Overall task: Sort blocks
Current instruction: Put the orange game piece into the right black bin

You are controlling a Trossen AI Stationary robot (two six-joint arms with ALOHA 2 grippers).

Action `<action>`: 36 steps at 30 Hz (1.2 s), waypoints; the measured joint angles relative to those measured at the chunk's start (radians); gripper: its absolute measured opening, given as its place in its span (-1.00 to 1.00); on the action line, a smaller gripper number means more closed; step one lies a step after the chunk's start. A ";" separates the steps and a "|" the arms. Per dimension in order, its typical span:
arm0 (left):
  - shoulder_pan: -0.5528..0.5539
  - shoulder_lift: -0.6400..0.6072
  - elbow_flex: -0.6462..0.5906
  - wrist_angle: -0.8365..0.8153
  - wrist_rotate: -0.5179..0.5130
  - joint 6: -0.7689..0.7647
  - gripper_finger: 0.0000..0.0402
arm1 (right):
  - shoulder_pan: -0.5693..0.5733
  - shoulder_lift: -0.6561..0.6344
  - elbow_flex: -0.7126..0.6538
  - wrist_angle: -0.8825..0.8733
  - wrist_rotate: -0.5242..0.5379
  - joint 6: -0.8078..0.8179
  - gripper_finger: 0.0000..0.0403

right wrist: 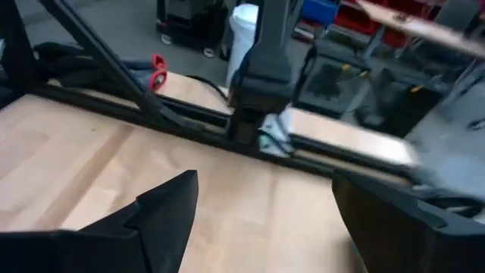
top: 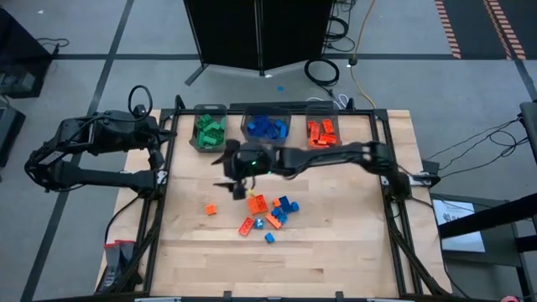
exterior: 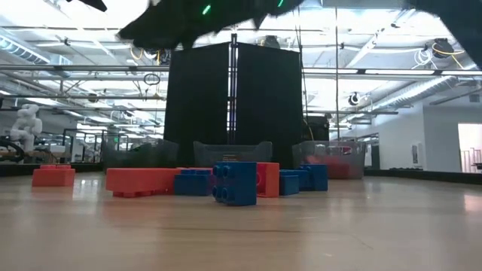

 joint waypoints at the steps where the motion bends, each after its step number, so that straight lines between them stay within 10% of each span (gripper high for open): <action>1: 0.000 0.000 0.000 0.000 0.000 0.000 -1.00 | -0.001 0.032 0.010 0.032 -0.020 0.035 0.49; 15: 0.000 0.000 0.000 -0.013 0.011 0.002 -1.00 | 0.056 0.463 0.457 0.025 -0.177 0.223 0.49; 36: 0.000 0.000 0.000 -0.029 0.010 0.002 -1.00 | 0.054 0.499 0.351 -0.035 -0.249 0.205 0.49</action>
